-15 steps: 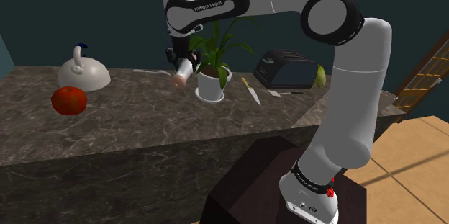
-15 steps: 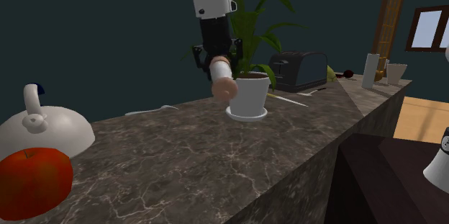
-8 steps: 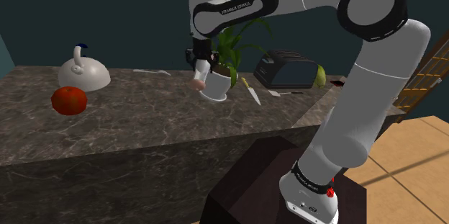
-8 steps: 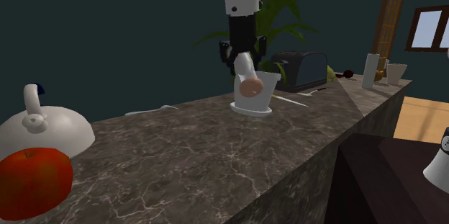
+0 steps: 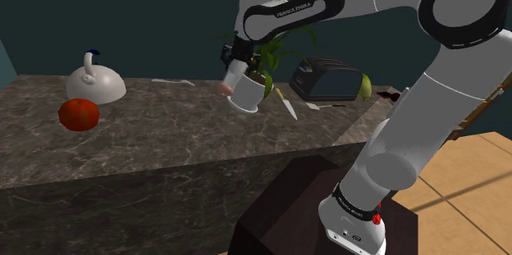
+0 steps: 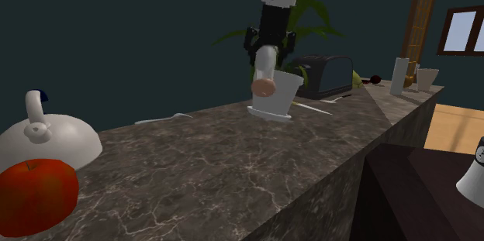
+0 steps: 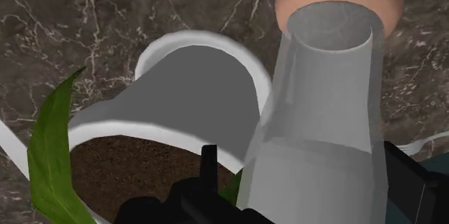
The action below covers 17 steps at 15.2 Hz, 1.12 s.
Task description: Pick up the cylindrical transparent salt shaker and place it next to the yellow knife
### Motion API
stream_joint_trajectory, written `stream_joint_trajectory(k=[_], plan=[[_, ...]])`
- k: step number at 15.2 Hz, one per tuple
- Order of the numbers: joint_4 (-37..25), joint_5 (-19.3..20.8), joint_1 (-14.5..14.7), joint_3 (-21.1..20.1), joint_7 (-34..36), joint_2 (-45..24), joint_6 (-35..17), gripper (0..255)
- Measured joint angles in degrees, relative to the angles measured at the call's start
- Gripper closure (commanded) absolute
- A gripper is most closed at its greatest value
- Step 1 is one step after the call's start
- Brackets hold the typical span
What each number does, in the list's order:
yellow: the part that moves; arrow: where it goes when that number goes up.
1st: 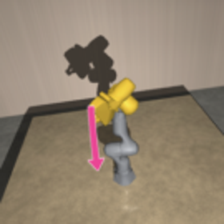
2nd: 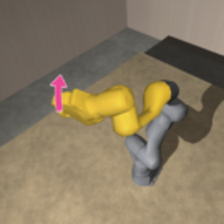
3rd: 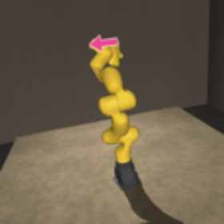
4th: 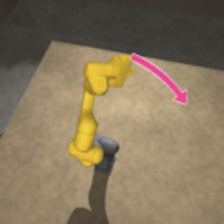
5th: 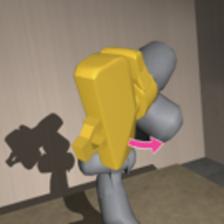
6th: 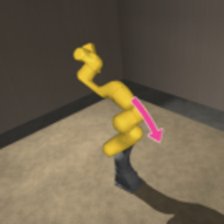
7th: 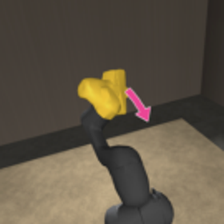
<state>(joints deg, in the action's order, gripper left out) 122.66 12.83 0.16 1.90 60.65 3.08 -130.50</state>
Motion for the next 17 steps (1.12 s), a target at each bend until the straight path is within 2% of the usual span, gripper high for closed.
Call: stream_joint_trajectory(k=[8,17], plan=[[7.5,12.2,4.7,-6.5,3.3,5.0,1.2,0],[9.1,15.8,4.0,-6.3,5.2,1.2,-3.8,0]])
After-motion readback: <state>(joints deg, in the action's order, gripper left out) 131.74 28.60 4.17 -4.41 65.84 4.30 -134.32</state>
